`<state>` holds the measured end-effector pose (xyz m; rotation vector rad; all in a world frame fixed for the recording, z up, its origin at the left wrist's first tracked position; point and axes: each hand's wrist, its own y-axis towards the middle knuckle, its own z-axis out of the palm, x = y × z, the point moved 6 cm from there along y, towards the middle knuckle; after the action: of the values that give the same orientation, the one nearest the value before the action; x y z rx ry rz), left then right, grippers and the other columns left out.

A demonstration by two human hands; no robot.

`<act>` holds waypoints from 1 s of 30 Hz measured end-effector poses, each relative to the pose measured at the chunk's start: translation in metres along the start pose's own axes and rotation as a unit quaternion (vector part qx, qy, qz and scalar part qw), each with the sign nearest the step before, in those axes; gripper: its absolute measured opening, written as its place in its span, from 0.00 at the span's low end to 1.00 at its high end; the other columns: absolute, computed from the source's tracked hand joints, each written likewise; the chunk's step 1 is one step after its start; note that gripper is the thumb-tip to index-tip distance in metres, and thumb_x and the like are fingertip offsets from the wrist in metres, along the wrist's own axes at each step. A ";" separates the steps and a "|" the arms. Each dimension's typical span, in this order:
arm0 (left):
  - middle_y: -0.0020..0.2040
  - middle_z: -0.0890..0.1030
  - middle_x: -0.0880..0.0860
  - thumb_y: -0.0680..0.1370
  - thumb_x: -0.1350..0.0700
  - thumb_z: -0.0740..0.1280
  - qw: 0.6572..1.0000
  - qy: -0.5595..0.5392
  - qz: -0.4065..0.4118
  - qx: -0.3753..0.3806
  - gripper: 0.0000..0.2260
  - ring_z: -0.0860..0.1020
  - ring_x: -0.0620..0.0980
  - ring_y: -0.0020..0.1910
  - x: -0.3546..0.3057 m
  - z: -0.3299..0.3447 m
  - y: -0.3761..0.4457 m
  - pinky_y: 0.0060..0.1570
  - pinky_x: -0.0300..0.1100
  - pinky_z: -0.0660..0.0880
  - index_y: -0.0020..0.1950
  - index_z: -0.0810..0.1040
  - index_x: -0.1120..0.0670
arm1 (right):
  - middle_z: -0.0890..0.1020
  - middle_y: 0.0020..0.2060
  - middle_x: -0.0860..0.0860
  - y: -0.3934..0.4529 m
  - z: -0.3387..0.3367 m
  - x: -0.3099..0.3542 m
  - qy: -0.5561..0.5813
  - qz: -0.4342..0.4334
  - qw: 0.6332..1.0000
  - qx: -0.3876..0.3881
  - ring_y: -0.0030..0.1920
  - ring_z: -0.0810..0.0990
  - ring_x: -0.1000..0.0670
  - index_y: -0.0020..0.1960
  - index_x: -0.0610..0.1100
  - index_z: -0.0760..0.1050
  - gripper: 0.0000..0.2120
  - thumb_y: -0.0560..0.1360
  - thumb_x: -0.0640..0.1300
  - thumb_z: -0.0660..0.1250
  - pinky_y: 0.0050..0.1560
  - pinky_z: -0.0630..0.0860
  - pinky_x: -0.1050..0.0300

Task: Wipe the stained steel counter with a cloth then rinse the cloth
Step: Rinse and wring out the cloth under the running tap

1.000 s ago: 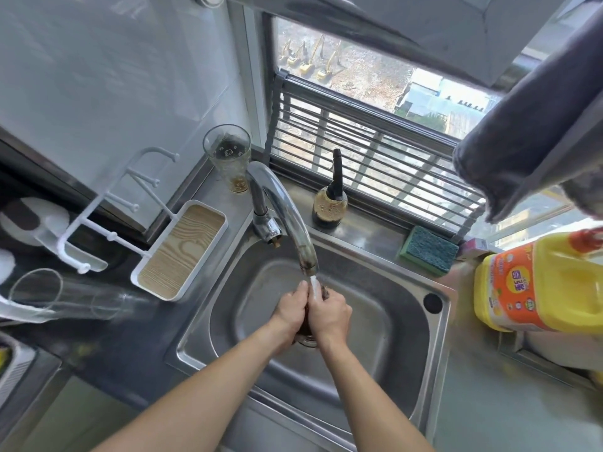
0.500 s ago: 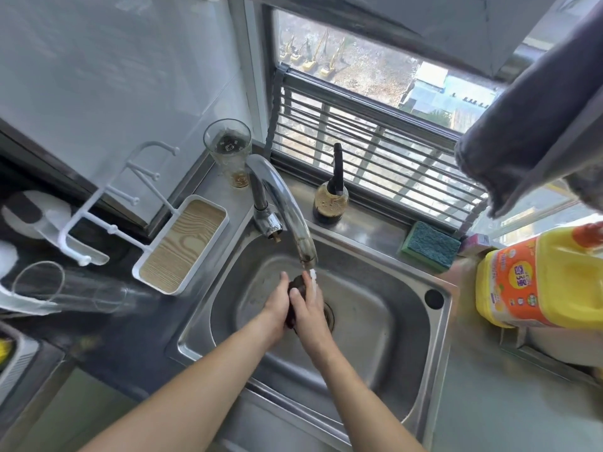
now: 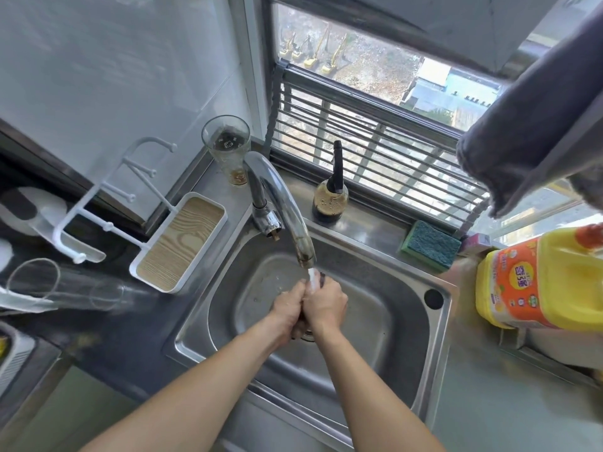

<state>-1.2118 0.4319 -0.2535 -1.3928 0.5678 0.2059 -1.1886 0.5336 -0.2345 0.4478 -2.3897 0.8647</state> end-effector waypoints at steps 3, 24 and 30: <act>0.24 0.67 0.50 0.81 0.35 0.60 0.996 0.039 0.004 0.074 0.25 0.61 0.44 0.17 0.004 -0.002 0.003 0.20 0.29 0.56 0.33 0.73 0.52 | 0.85 0.53 0.38 0.012 -0.003 -0.011 0.002 0.061 0.998 0.035 0.58 0.81 0.35 0.51 0.42 0.83 0.23 0.81 0.60 0.60 0.51 0.71 0.51; 0.33 0.85 0.49 0.79 0.39 0.67 0.997 -0.054 0.002 -0.052 0.21 0.83 0.50 0.37 0.000 0.003 0.009 0.39 0.41 0.77 0.38 0.85 0.55 | 0.85 0.48 0.40 -0.010 0.002 -0.001 0.073 -0.008 0.997 -0.013 0.52 0.81 0.37 0.48 0.43 0.78 0.17 0.81 0.57 0.64 0.46 0.71 0.50; 0.20 0.68 0.48 0.79 0.40 0.66 1.000 0.002 -0.005 0.004 0.26 0.63 0.44 0.15 0.001 0.003 0.006 0.19 0.29 0.57 0.25 0.76 0.53 | 0.86 0.48 0.38 0.003 0.003 -0.006 0.039 0.056 0.998 0.009 0.53 0.82 0.34 0.46 0.43 0.82 0.22 0.79 0.62 0.63 0.44 0.67 0.54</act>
<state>-1.2126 0.4351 -0.2588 -1.3882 0.5644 0.1940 -1.1860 0.5347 -0.2416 0.2841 -2.3541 0.9356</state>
